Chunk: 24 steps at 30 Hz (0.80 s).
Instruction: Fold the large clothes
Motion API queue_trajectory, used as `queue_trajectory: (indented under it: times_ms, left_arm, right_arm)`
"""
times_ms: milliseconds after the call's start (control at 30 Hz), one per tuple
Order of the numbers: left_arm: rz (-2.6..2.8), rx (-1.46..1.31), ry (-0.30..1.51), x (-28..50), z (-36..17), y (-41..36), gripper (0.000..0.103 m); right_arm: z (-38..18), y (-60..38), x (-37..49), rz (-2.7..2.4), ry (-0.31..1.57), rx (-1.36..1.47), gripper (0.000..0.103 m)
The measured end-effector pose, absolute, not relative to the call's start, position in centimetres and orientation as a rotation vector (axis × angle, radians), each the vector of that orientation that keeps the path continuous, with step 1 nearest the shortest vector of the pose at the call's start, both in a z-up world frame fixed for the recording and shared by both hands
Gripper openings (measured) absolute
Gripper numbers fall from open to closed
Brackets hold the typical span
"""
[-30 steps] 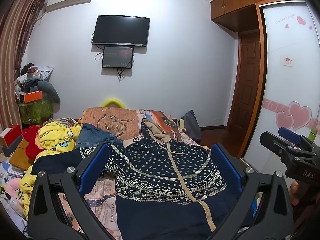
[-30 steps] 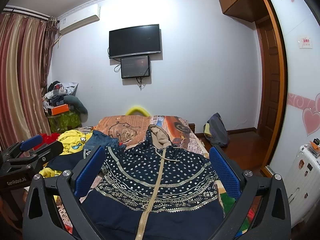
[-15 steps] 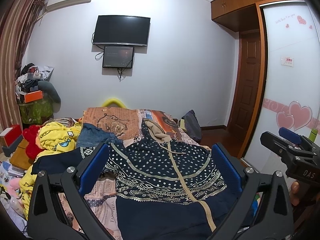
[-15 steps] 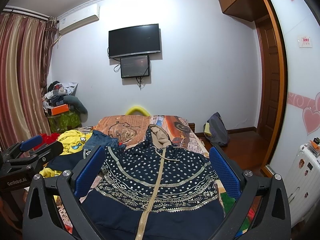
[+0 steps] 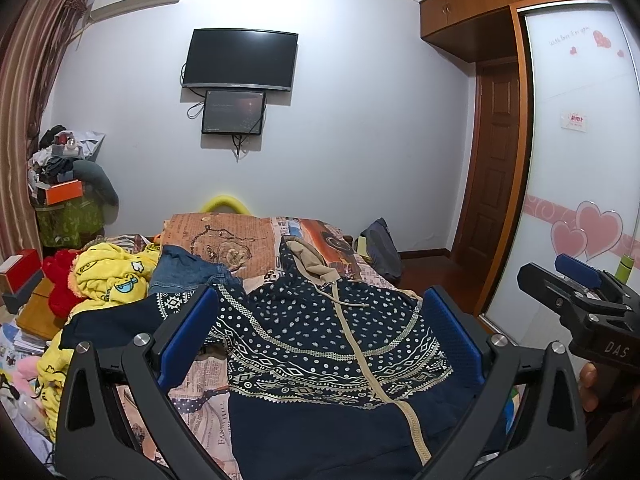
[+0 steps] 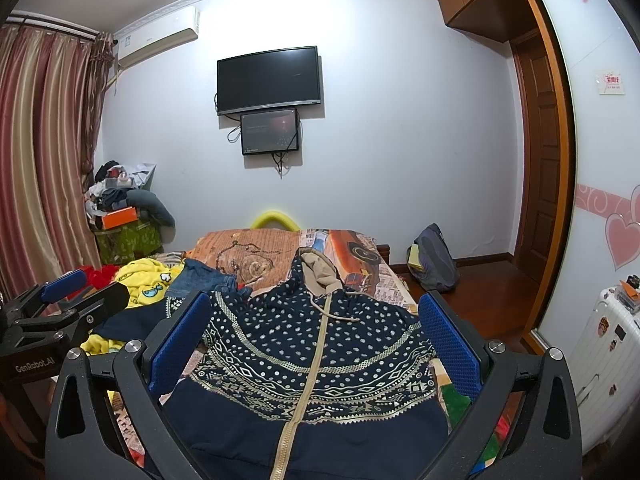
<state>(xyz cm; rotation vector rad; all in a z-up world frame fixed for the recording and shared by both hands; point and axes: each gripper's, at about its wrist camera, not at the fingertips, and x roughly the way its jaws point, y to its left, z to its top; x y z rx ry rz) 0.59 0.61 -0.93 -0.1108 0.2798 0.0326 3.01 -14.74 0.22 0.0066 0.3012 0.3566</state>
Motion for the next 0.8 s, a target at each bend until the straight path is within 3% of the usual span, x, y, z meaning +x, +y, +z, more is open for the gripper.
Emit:
queue_trajectory:
  times_ms: [800]
  left_arm:
    - [0.051,-0.124,0.302,2.5,-1.6,2.7,0.103]
  right_arm:
    - [-0.2,-14.0,4.9,0.336,0.354,0.001,0.103]
